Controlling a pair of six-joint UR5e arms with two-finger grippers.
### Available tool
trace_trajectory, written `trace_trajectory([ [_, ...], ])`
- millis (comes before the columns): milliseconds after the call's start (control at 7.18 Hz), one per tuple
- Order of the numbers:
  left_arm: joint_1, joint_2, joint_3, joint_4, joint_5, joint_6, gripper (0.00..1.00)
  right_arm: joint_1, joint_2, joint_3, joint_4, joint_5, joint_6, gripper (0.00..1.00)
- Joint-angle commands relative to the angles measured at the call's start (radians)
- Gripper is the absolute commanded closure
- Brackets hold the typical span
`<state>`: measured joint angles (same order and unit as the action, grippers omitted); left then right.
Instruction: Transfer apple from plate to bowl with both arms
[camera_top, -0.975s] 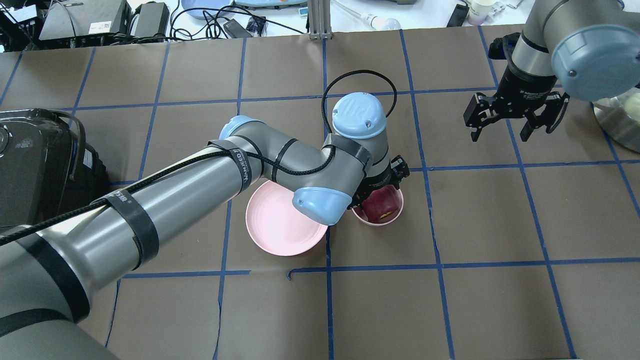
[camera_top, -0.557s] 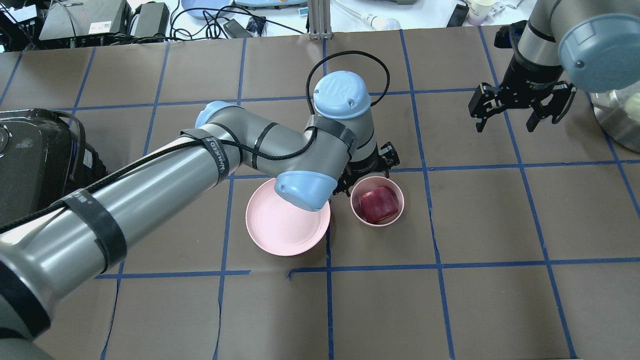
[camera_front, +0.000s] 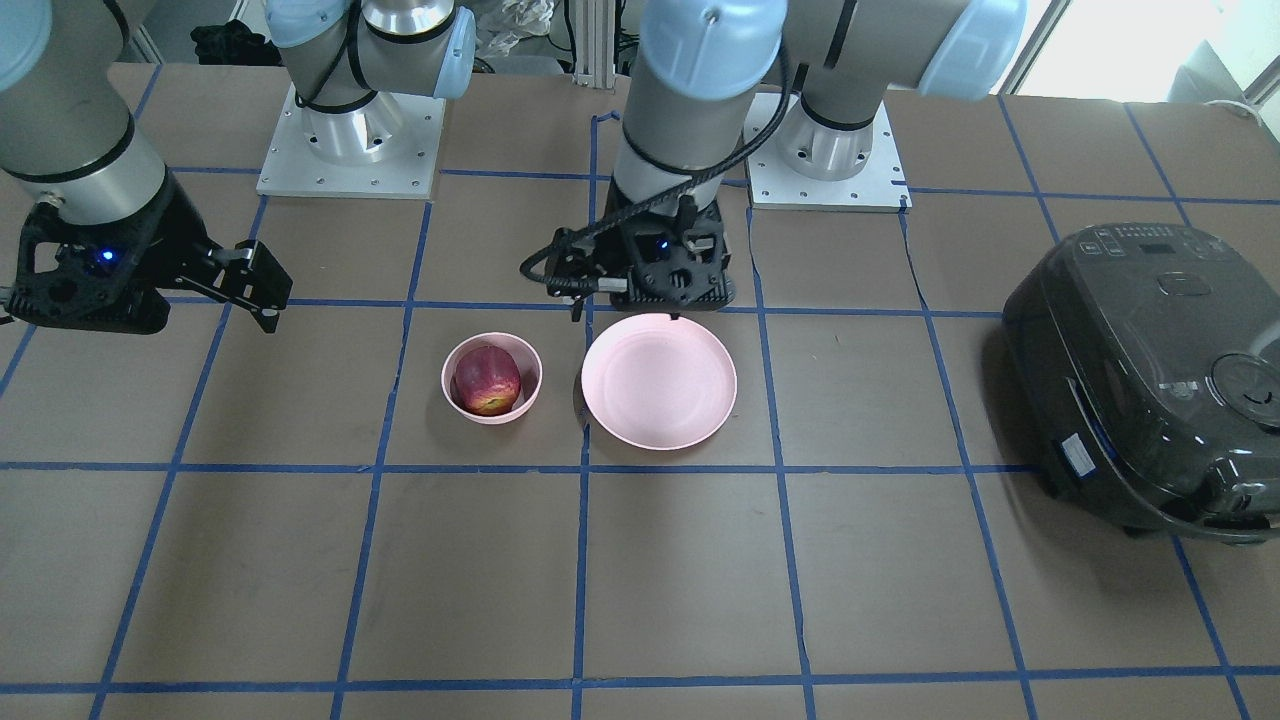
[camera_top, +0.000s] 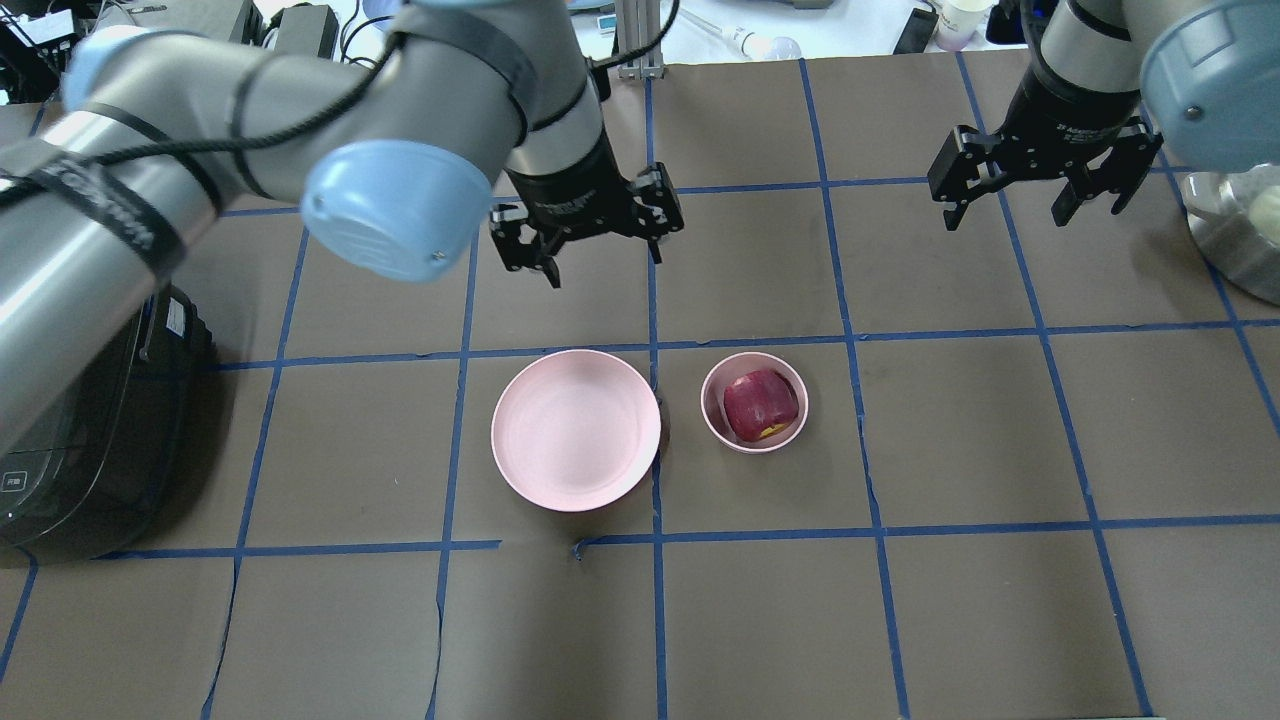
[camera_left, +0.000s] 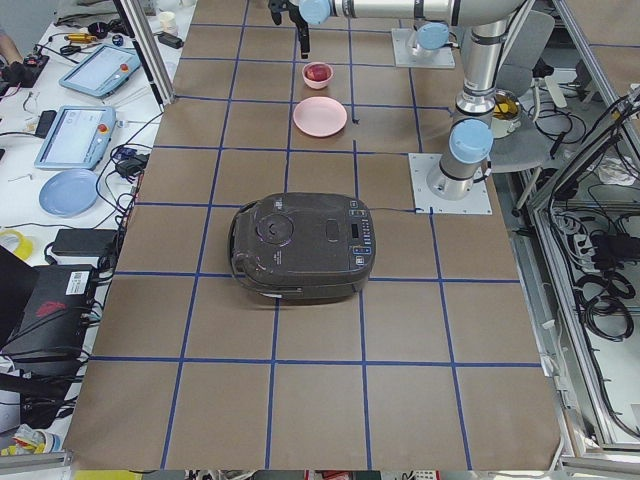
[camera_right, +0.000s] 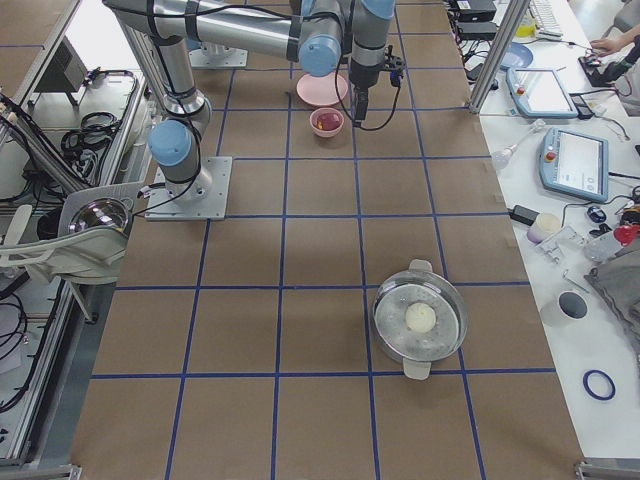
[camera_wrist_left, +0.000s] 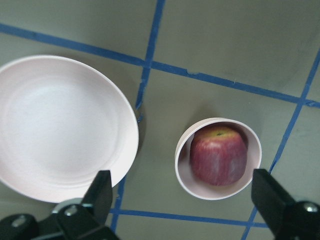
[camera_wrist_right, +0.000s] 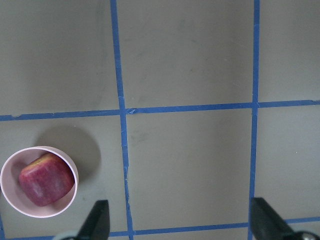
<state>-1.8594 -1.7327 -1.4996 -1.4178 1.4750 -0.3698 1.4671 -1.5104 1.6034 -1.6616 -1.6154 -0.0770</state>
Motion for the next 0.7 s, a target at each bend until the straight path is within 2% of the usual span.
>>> trace_trajectory([
  [0, 0.099, 0.114, 0.027, -0.097, 0.074, 0.198, 0.0, 0.065, -0.031, -0.002, -0.006, 0.003, 0.051, 0.0],
  [278, 0.178, 0.162, 0.027, -0.209, 0.073, 0.252, 0.0, 0.081, -0.042, -0.003, -0.001, 0.057, 0.132, 0.0],
  [557, 0.184, 0.206, -0.016, -0.204, 0.076, 0.281, 0.0, 0.081, -0.048, -0.008, 0.006, 0.051, 0.128, 0.0],
])
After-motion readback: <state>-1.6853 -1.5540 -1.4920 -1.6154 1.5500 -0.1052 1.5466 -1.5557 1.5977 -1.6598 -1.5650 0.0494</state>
